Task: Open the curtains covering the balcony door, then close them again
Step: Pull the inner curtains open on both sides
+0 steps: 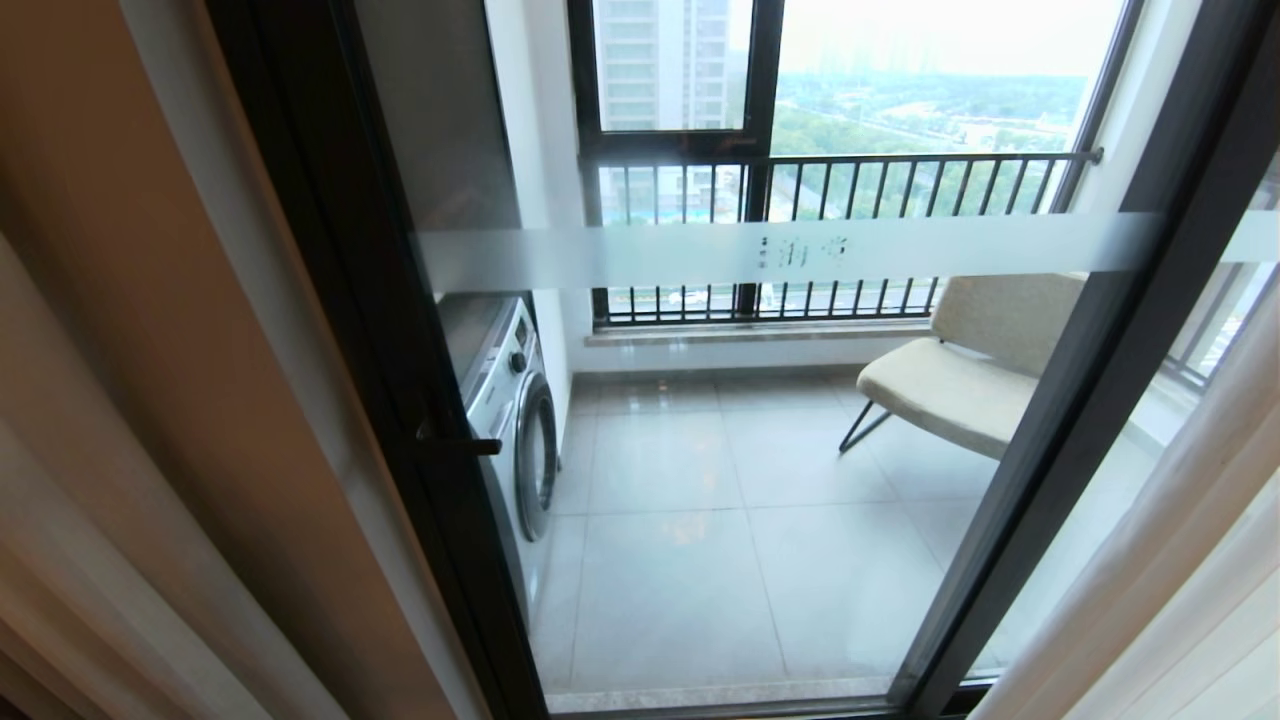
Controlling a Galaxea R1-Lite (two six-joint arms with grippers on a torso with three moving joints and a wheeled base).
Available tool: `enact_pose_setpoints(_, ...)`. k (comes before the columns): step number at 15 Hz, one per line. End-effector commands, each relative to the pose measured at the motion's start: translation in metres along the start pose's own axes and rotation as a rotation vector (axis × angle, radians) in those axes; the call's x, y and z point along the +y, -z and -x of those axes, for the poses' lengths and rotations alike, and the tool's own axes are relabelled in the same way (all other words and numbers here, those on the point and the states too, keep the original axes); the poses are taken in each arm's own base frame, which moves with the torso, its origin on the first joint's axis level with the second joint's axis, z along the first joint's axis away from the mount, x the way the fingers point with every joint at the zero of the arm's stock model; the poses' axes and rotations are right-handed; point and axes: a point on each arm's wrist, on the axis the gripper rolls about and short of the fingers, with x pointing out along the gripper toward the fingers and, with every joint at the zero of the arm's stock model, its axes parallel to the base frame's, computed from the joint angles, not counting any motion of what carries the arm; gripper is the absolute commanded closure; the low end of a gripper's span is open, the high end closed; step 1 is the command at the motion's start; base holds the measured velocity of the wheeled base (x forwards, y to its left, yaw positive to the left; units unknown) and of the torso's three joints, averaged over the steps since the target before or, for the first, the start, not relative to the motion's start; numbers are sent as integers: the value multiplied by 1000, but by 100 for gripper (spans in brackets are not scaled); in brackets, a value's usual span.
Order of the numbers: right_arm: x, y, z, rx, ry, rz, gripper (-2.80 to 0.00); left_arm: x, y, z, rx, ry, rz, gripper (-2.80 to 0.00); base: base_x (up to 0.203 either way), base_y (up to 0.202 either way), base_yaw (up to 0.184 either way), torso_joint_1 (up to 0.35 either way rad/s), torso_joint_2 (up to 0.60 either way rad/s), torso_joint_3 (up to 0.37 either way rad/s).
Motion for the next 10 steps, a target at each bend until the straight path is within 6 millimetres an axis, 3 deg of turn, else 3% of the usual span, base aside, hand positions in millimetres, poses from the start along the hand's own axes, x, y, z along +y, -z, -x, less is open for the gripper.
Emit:
enact_pose_setpoints(1, 0, 0, 0, 0, -1, 1, 0, 0, 0, 0, -3, 0, 0, 0, 0, 0, 0, 0, 0, 0)
enact_pose_setpoints(6, 0, 0, 0, -1, 1, 1, 0, 0, 0, 0, -3, 0, 0, 0, 1, -12, 1, -1, 0, 1)
enact_pose_setpoints(10, 0, 0, 0, 1, -1, 0, 0, 0, 0, 0, -3, 0, 0, 0, 0, -166, 2, 4, 3, 3)
